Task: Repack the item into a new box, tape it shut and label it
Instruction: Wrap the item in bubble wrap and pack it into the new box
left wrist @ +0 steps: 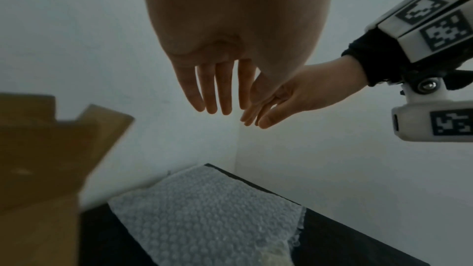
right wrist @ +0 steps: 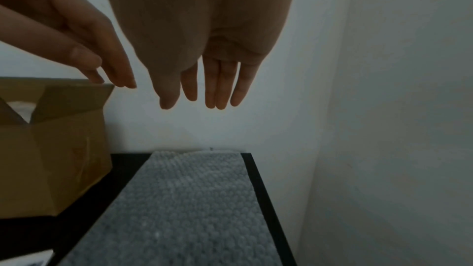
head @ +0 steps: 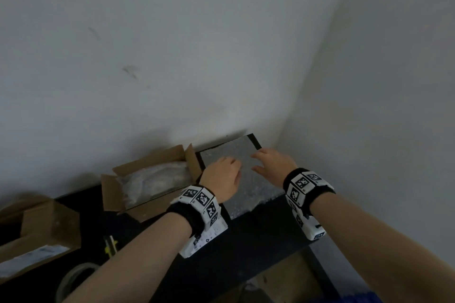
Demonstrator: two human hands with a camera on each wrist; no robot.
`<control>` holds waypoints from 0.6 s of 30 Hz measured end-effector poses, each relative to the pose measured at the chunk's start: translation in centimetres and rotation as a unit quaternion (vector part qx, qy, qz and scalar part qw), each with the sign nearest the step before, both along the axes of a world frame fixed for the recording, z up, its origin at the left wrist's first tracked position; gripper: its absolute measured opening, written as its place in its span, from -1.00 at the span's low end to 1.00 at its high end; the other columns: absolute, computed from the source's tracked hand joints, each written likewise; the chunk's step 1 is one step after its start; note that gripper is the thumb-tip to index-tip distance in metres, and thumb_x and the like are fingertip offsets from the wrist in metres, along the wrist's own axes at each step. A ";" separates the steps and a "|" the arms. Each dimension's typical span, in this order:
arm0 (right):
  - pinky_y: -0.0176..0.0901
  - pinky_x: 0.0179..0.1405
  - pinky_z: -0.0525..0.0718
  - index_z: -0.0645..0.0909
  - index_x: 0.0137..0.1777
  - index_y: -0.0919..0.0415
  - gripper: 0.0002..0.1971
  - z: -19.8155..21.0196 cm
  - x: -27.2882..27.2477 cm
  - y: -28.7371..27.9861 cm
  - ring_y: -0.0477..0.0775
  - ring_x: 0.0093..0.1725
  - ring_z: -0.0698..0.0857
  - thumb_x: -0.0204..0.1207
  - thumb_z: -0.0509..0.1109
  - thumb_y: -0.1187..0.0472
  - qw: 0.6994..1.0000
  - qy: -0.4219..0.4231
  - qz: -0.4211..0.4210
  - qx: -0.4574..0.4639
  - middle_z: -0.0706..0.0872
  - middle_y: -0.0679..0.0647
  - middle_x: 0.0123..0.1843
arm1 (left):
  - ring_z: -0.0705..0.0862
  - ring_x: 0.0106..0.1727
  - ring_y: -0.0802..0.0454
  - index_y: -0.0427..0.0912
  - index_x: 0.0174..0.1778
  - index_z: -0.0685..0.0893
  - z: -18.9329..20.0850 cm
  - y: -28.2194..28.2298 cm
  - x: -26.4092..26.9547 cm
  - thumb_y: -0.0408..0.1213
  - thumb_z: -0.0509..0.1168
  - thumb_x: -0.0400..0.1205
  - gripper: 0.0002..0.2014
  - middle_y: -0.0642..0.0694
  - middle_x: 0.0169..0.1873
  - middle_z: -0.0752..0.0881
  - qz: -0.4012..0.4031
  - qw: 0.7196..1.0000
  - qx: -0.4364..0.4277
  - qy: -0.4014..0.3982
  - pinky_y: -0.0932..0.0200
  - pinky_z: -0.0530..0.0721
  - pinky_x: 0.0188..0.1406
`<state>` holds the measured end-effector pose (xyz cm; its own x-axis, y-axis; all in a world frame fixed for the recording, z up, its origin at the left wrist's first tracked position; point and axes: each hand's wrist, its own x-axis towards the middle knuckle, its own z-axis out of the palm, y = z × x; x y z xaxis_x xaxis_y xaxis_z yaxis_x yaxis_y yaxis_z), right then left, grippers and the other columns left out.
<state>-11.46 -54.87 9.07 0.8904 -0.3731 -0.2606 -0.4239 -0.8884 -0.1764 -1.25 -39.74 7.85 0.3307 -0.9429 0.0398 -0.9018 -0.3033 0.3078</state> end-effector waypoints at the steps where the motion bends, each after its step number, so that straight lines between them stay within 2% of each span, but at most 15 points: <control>1: -0.01 0.29 0.51 0.38 0.50 0.11 -0.56 -0.6 -0.3 -0.8 0.12 0.40 0.48 0.66 0.21 0.02 1.000 0.006 0.006 0.010 0.45 0.08 0.48 | 0.55 0.20 -0.06 -0.16 0.26 0.54 -0.5 -0.6 -0.6 -0.17 0.03 0.73 -0.71 -0.11 0.18 0.61 0.004 1.000 0.014 0.005 0.05 0.56 0.11; 7: 0.02 0.36 0.49 0.35 0.52 0.14 -0.55 -5.1 -1.0 -4.5 0.14 0.41 0.47 0.65 0.23 0.12 0.997 0.038 0.037 0.059 0.43 0.11 0.49 | 0.57 0.13 -0.09 -0.22 0.19 0.54 -4.5 -2.2 -1.7 -0.20 0.06 0.71 -0.74 -0.16 0.16 0.57 0.066 0.990 0.112 0.049 0.04 0.58 0.00; 9: 0.04 0.39 0.46 0.34 0.53 0.15 -0.54 -6.9 -0.9 -5.6 0.16 0.43 0.44 0.64 0.23 0.16 0.995 0.049 0.047 0.076 0.40 0.12 0.51 | 0.57 0.15 -0.09 -0.23 0.20 0.56 -6.0 -2.4 -1.5 -0.22 0.07 0.70 -0.74 -0.16 0.20 0.57 0.084 0.984 0.147 0.062 0.05 0.59 0.06; 12: 0.06 0.43 0.42 0.30 0.55 0.21 -0.54 -9.3 -0.5 -6.7 0.22 0.46 0.41 0.66 0.18 0.21 0.989 0.069 0.084 0.097 0.30 0.19 0.57 | 0.50 0.30 -0.09 -0.21 0.34 0.53 -8.1 -2.5 -1.1 -0.24 0.07 0.71 -0.68 -0.16 0.35 0.50 0.106 0.972 0.188 0.089 0.09 0.52 0.22; 15: 0.10 0.50 0.34 0.21 0.60 0.16 -0.48 -11.3 0.0 -7.4 0.24 0.55 0.29 0.65 0.18 0.24 0.985 0.071 0.122 0.097 0.16 0.20 0.64 | 0.38 0.45 -0.12 -0.14 0.49 0.40 -9.7 -2.7 -0.7 -0.25 0.08 0.71 -0.60 -0.18 0.52 0.33 0.123 0.967 0.202 0.098 0.02 0.44 0.39; 18: 0.06 0.53 0.26 0.12 0.63 0.13 -0.43 -12.6 0.9 -8.1 0.16 0.62 0.17 0.64 0.18 0.25 0.984 0.059 0.141 0.093 0.05 0.14 0.68 | 0.25 0.56 -0.12 -0.12 0.58 0.27 -11.0 -3.1 -0.2 -0.23 0.05 0.73 -0.54 -0.20 0.60 0.19 0.149 0.963 0.196 0.106 0.02 0.35 0.48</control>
